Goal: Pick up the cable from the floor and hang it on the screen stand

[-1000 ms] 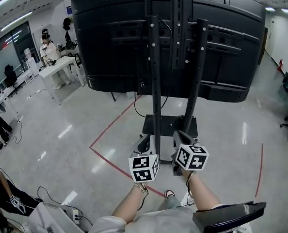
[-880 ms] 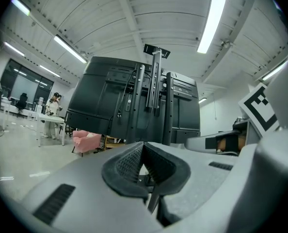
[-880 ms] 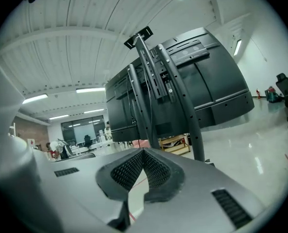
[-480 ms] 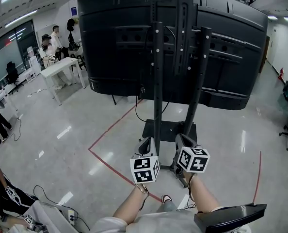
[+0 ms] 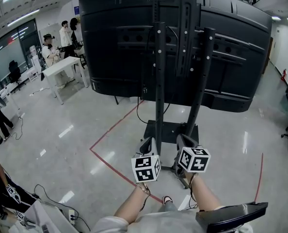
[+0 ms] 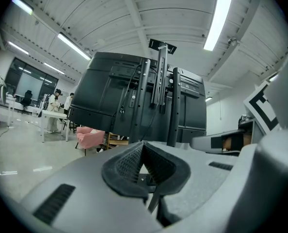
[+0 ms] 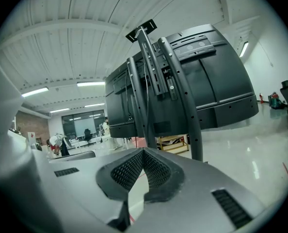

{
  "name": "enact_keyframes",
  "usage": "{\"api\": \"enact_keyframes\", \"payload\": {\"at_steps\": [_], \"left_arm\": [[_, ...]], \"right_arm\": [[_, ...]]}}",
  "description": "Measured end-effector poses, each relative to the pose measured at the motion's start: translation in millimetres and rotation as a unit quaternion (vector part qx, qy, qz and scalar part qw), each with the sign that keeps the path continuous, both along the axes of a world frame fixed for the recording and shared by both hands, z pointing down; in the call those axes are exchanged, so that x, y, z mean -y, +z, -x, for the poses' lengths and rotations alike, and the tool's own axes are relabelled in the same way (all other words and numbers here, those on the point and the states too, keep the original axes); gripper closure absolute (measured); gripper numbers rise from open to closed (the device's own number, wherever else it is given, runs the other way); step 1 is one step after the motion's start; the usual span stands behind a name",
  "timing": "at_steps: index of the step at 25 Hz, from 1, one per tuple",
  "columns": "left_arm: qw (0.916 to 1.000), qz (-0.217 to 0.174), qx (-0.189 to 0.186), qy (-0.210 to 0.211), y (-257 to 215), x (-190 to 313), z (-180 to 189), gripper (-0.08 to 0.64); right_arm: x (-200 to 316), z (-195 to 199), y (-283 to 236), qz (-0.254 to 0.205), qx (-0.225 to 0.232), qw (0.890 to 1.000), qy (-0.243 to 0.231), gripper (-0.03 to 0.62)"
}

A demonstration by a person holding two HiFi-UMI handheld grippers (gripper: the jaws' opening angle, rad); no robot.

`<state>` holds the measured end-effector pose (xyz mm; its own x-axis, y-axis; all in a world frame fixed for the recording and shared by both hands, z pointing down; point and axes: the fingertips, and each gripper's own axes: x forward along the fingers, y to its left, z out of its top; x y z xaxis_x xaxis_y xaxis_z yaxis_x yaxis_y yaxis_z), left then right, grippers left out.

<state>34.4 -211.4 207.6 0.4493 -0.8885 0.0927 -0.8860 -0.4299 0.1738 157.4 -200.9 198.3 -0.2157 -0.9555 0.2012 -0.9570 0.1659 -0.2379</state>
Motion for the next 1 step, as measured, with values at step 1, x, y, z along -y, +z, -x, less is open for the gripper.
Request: {"api": "enact_keyframes", "payload": {"at_steps": [1], "left_arm": [[1.0,0.002,0.001,0.0,1.7,2.3,-1.5,0.557]], "right_arm": [[1.9,-1.2,0.4,0.001,-0.001,1.0,0.0,0.575]]}}
